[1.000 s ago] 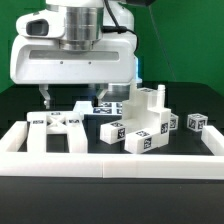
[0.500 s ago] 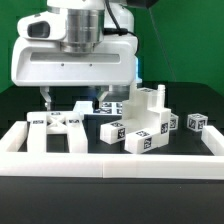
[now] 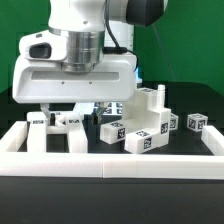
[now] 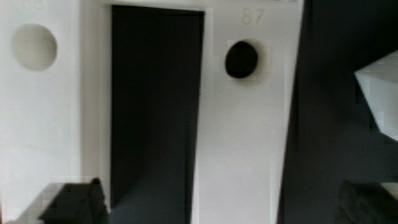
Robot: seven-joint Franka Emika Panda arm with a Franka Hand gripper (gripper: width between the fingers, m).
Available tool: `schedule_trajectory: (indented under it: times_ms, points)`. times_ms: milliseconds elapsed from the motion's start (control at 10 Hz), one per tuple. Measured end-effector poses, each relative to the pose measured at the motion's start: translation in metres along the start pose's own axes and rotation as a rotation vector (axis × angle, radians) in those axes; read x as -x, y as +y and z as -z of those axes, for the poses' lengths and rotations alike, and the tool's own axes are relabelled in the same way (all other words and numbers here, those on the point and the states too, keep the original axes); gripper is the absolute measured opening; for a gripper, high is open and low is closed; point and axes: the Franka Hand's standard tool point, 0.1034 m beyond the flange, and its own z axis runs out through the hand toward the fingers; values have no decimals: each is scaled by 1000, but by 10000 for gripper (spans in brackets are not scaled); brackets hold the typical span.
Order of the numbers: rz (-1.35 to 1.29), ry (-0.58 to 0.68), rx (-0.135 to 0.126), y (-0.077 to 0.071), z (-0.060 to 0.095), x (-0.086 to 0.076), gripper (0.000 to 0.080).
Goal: Assemble chair
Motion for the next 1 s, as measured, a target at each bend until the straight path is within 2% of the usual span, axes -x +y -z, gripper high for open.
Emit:
schedule_trajectory:
  times_ms: [500, 1000]
  points:
    - [5, -26, -3, -4, -17, 5, 649]
    - [8, -41, -7, -6, -25, 9, 649]
